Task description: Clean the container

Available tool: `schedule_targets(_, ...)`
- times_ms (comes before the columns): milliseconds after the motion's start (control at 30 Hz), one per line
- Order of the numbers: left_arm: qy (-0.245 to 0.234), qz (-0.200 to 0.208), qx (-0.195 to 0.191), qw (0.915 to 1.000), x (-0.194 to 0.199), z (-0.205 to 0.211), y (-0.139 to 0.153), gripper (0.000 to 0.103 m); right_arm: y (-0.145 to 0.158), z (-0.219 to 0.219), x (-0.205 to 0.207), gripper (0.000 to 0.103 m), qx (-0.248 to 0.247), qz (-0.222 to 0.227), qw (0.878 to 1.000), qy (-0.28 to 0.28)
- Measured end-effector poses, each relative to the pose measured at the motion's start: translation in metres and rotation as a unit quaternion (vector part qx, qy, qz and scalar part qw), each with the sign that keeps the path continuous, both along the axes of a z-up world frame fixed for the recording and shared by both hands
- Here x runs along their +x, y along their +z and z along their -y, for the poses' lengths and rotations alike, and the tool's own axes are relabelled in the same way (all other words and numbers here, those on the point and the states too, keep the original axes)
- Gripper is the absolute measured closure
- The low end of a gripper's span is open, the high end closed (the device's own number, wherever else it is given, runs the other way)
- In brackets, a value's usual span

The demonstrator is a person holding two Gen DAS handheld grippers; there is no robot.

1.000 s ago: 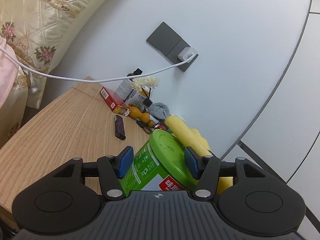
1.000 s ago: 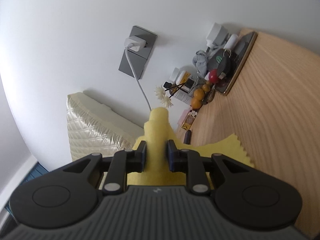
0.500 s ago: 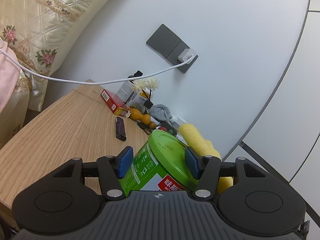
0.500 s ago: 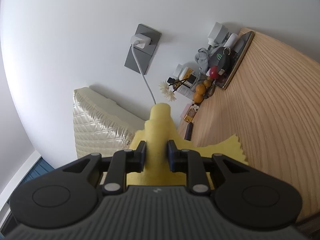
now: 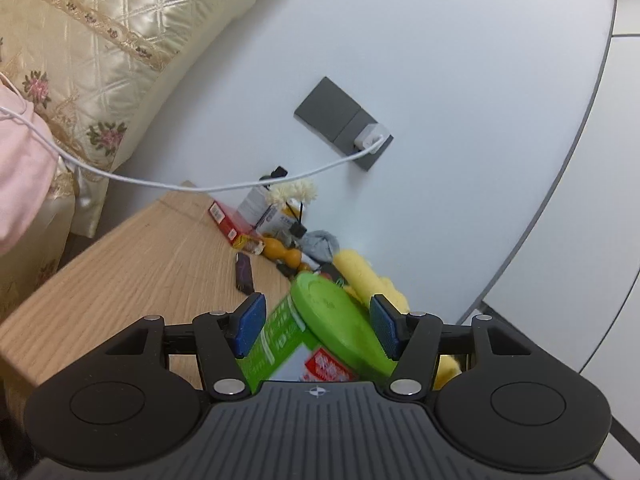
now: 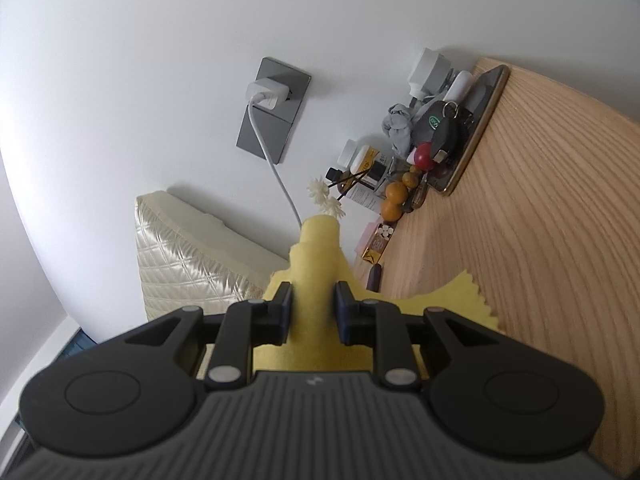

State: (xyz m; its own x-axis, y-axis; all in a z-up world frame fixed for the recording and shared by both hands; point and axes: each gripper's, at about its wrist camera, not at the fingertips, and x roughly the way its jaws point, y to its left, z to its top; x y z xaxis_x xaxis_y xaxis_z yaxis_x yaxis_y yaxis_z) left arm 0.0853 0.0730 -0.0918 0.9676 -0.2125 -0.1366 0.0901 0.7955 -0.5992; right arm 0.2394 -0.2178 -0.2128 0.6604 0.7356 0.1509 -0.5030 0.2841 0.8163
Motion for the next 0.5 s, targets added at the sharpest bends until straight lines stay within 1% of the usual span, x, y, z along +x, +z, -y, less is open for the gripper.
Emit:
schedule_targets(133,-0.002,-0.001,0.01,0.9999,-0.001,0.009,-0.002,0.04,0.0,-0.003,-0.003,0.079,-0.003,0.002,1.0,0.001)
schedule_targets(267,-0.005,0.001,0.003,1.0,0.004,0.007,-0.004,0.04,-0.002,-0.001,-0.009,0.078,0.001,0.0,1.0,-0.004)
schedule_targets(367,-0.002,0.0,0.004,1.0,0.009,0.006,-0.004,0.041,-0.002,0.001,-0.016,0.078,-0.003,0.002,1.0,-0.007)
schedule_targets(500,0.001,-0.01,0.001,0.9999,0.013,0.008,-0.007,0.042,-0.005,0.006,-0.028,0.078,0.001,-0.001,1.0,-0.01)
